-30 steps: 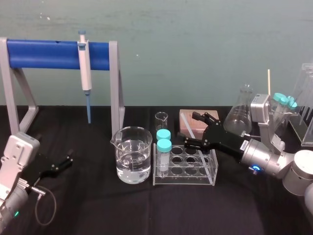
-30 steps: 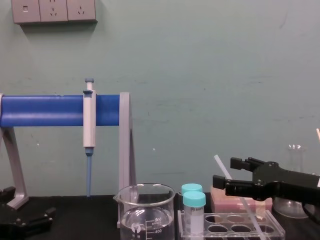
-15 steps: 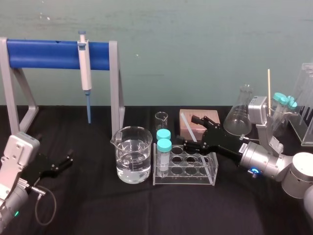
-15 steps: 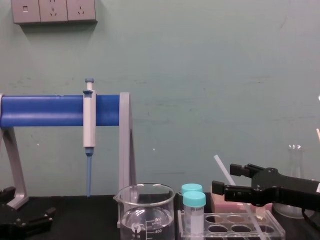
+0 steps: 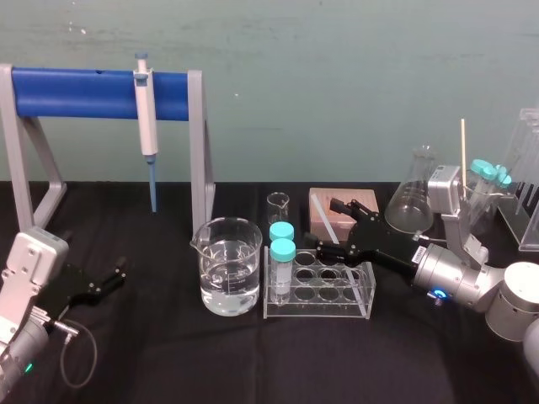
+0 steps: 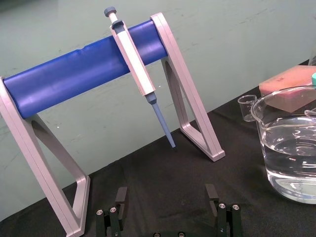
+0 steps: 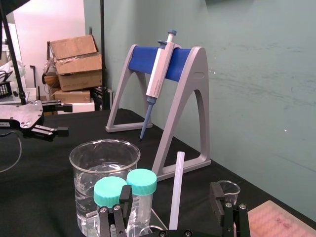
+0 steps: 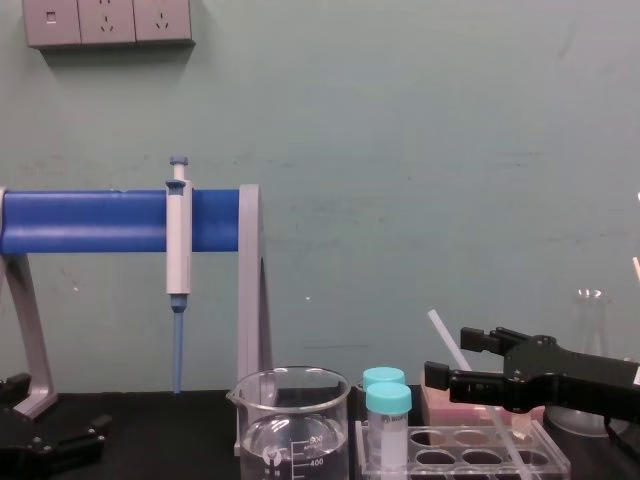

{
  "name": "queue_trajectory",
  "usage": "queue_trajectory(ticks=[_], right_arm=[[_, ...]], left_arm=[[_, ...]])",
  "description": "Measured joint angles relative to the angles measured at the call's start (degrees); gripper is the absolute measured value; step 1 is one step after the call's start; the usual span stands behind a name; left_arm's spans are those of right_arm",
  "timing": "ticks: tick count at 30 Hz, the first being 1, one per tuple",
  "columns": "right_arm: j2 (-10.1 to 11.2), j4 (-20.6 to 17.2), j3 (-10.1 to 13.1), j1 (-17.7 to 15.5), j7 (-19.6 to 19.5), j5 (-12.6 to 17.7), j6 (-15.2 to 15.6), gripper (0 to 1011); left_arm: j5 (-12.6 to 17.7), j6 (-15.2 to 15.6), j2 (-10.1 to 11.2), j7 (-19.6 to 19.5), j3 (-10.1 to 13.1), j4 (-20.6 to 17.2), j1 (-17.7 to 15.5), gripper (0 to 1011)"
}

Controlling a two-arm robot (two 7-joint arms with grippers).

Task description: Pick up the stirring rod with one hand, then place it down.

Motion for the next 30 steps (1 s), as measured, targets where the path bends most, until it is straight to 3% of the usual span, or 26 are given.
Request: queue_trajectory(ticks=[7, 13, 15, 17, 19, 22, 24, 30], right_arm=[[0.0, 0.0, 0.0, 0.0, 0.0, 0.0, -0.1, 946], [0.0, 0.1, 0.0, 0.1, 0.0, 0.0, -0.1, 787], [0.0, 0.1, 0.0, 0.1, 0.0, 0.1, -0.1, 692], [0.0, 0.1, 0.0, 0.1, 0.0, 0.1, -0.1, 681], [0.0, 0.1, 0.0, 0.1, 0.0, 0.1, -0.1, 572], [0.0, 0.1, 0.0, 0.1, 0.0, 0.1, -0.1, 510], [0.0, 0.1, 0.0, 0.1, 0.0, 0.1, -0.1, 407], [0.0, 0.1, 0.0, 0.1, 0.0, 0.1, -0.1, 225]], left_arm=[[0.0, 0.0, 0.0, 0.0, 0.0, 0.0, 0.0, 1000], [0.0, 0.0, 0.0, 0.0, 0.0, 0.0, 0.0, 1000], [0.0, 0.0, 0.0, 0.0, 0.0, 0.0, 0.0, 1000], [0.0, 0.0, 0.0, 0.0, 0.0, 0.0, 0.0, 1000], [0.0, 0.0, 0.0, 0.0, 0.0, 0.0, 0.0, 1000], [0.0, 0.0, 0.0, 0.0, 0.0, 0.0, 0.0, 1000], [0.0, 0.0, 0.0, 0.0, 0.0, 0.0, 0.0, 1000], [0.0, 0.0, 0.0, 0.0, 0.0, 0.0, 0.0, 1000]])
